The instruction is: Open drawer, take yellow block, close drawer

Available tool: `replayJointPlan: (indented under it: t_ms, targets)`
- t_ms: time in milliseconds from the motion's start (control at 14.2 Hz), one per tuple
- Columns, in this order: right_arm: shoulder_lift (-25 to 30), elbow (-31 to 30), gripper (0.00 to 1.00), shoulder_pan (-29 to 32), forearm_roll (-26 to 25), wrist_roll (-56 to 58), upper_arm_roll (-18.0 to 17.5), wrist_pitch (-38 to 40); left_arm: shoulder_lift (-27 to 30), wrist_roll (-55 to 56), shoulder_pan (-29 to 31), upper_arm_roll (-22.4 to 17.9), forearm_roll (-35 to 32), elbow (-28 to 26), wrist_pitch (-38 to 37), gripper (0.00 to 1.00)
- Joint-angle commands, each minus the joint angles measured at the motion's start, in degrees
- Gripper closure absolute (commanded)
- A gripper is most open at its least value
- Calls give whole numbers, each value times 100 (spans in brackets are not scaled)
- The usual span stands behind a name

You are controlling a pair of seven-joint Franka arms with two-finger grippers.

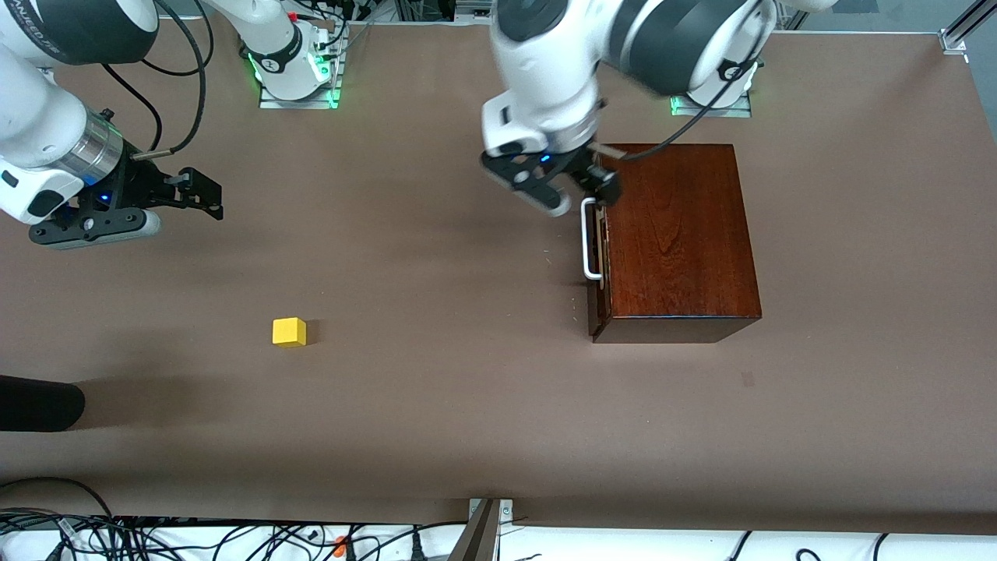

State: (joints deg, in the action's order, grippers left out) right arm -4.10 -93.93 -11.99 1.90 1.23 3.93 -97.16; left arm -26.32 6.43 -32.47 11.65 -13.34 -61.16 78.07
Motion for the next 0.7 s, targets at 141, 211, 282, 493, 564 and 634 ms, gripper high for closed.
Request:
replayJointPlan:
  t_ms: [141,211,282,493,564,634]
  targets:
    - [-64,156,0,57,3,70,-32,92,741,235,617,4,42,-221,-440,0]
    - [-64,156,0,57,3,79,-32,92,908,244,810,13,60,-256,-468,0]
    - [-64,156,0,57,3,79,-32,92,1022,236,1038,30,121,-274,-468,0]
    - [-64,156,0,57,3,79,-24,92,1487,183,1846,13,725,-737,-425,0]
    - [-64,156,0,65,3,79,-32,92,1690,183,2006,-39,850,-984,-354,0]
    - [-64,156,0,57,3,79,-24,92,1883,192,2103,-136,868,-1273,-223,0]
